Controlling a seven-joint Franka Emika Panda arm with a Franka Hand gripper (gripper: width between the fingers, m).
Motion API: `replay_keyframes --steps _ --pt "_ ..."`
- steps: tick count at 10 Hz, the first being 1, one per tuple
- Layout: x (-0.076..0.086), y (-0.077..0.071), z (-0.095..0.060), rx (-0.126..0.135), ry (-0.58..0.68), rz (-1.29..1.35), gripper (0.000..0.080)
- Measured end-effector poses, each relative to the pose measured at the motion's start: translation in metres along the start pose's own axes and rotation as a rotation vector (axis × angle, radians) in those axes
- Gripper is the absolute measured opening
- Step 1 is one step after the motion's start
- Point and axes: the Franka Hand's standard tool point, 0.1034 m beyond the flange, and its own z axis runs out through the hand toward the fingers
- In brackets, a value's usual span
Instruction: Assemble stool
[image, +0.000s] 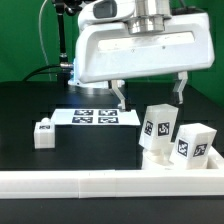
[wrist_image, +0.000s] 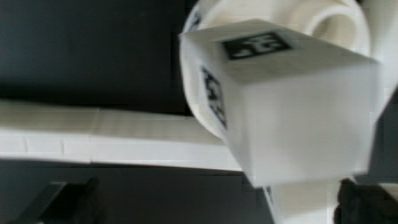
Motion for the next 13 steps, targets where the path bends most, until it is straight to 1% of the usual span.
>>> replay_keyframes --steps 2,3,5,6,7,8,9,10,11,13 --pt "0.005 -0.007 0.000 0.001 -0.029 -0.254 0.0649" --pt "0.006 -0.010 -0.001 0.011 -0.056 -0.327 0.0649" --pt "0.006 -0.008 -0.001 0.010 -0.062 -0.423 0.0649" --pt "0.005 -0.006 -0.001 0.007 -0.067 -0.538 0.0649" --pt "0.005 -0.005 -0.001 0.007 -0.067 -0.558 0.0649" --pt "0.005 -0.005 -0.001 0.004 -0.071 -0.654 0.0649" --pt "0.006 -0.006 -0.002 -0.008 -0.078 -0.820 0.0649" --pt "0.007 -0.008 -0.004 -0.009 -0.093 -0.933 0.0649" --pt "0.011 -0.008 -0.006 -0.015 -0.105 -1.043 0.0649" --pt "0.013 -0.008 -0.007 -0.029 -0.121 -1.197 0.0649"
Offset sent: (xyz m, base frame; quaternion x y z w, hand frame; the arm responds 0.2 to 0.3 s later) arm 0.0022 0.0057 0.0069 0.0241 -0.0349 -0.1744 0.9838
